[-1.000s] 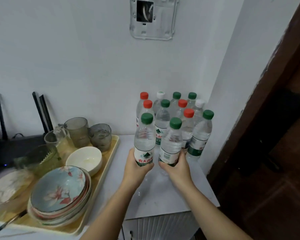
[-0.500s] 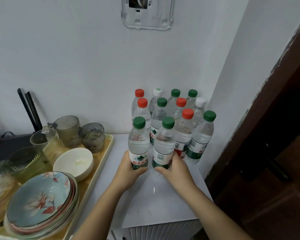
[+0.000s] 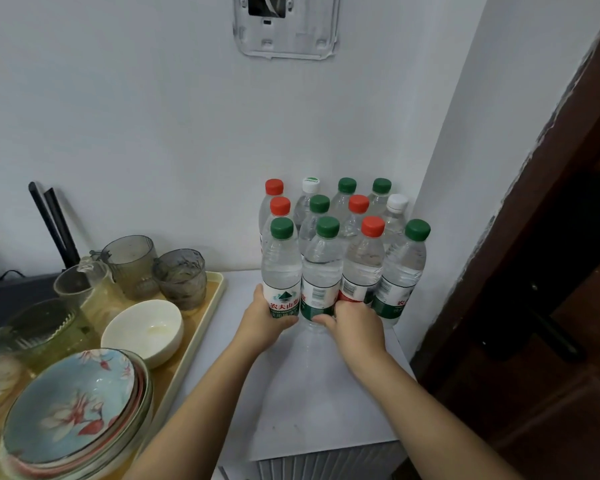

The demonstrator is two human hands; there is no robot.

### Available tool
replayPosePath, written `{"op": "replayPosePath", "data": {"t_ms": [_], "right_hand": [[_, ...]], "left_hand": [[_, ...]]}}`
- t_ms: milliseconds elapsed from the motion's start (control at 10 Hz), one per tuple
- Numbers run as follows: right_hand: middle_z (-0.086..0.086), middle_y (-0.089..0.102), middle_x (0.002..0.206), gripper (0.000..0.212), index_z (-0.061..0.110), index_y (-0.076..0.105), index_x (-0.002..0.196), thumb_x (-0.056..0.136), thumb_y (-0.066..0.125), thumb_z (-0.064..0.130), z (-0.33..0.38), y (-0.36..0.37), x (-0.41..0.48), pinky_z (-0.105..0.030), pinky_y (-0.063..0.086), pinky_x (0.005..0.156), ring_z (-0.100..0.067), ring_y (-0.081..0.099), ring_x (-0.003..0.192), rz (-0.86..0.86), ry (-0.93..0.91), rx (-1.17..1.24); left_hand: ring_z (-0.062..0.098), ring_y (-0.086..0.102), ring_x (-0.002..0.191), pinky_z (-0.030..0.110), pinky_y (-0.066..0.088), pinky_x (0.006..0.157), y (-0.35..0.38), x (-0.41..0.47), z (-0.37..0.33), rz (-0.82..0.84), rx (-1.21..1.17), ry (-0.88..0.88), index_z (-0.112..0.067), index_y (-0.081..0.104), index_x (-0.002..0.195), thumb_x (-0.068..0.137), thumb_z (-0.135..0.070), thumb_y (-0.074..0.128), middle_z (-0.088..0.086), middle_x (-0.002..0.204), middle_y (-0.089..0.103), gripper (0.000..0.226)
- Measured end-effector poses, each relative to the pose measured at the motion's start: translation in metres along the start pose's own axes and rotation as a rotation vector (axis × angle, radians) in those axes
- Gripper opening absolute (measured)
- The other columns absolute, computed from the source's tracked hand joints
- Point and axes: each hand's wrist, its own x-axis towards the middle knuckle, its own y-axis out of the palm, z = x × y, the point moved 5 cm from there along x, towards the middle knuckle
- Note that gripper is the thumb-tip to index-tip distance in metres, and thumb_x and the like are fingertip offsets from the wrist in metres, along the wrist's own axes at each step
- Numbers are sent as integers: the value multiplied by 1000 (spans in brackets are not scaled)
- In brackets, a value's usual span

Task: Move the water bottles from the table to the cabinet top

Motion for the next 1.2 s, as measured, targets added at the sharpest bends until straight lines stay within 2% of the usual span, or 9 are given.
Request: {"op": "replayPosePath", "data": {"t_ms": [200, 400, 500, 600, 700, 800, 900, 1100, 1200], "right_hand": [[-5, 71, 92, 33, 11, 69, 93, 89, 64, 44, -14, 4, -7, -30, 49, 72, -26, 65, 88, -13, -14, 210], [-1, 65, 66, 7, 10, 69, 78, 83, 64, 8, -94, -3, -24, -30, 48, 68, -22, 62, 66, -223, 254, 706], [-6, 59, 80, 4, 7, 58, 88, 90, 58, 10, -120, -10, -22, -29, 36, 68, -27, 56, 81, -337, 410, 855], [-3, 58, 104, 19, 12, 55, 112, 100, 43, 21, -118, -14, -3, -33, 42, 85, -21, 56, 102, -311, 509, 1215], [1, 61, 91, 28, 14, 58, 94, 102, 35, 28, -101, -20, 14, -26, 46, 75, -9, 58, 82, -196, 581, 1545], [-1, 66, 92, 40, 16, 61, 97, 102, 31, 43, -94, -12, 16, -26, 45, 72, -14, 60, 84, -128, 647, 1540], [-4, 64, 111, 46, 19, 60, 113, 101, 27, 49, -95, -3, 16, -31, 41, 89, -19, 58, 103, -129, 647, 1493], [-7, 65, 113, 51, 14, 61, 119, 102, 25, 47, -91, -4, 16, -30, 42, 88, -20, 58, 102, -117, 628, 1485], [-8, 65, 114, 42, 10, 58, 123, 105, 29, 35, -99, -25, 17, -16, 46, 80, -20, 60, 106, -251, 568, 1473]], "left_hand": [[17, 63, 106, 44, 53, 92, 1, -1, 1, 35, -19, 21, -28, 43, 131, 61, -27, 83, -5, 119, 64, 81], [-2, 62, 104, 14, 51, 79, 1, -17, -8, 69, -321, 118, -20, 44, 132, 89, -13, 67, -5, 123, 61, 50], [-4, 55, 116, 16, 44, 93, 1, -21, -13, 36, -442, 132, -24, 43, 139, 100, -39, 43, -9, 133, 56, 42], [6, 56, 121, 28, 44, 98, 3, -17, -15, 11, -503, 107, -24, 51, 136, 101, -48, 27, -7, 131, 61, 48], [-2, 63, 106, 17, 46, 82, 4, -10, -20, -18, -601, 66, -25, 58, 129, 103, -47, 19, -13, 114, 70, 52], [-14, 64, 82, 4, 47, 62, 9, -9, -31, -29, -656, 41, -31, 61, 111, 104, -43, 15, -23, 86, 71, 48], [-15, 64, 68, 2, 45, 54, 11, -9, -37, -52, -717, 39, -28, 58, 111, 104, -40, 15, -20, 87, 65, 45], [0, 57, 88, 14, 40, 70, 9, -10, -34, -136, -708, 29, -29, 55, 122, 103, -46, 17, -12, 103, 62, 46], [1, 60, 99, 17, 42, 78, 5, -10, -35, -127, -677, 28, -27, 57, 122, 100, -53, 21, -10, 112, 63, 49]]}}
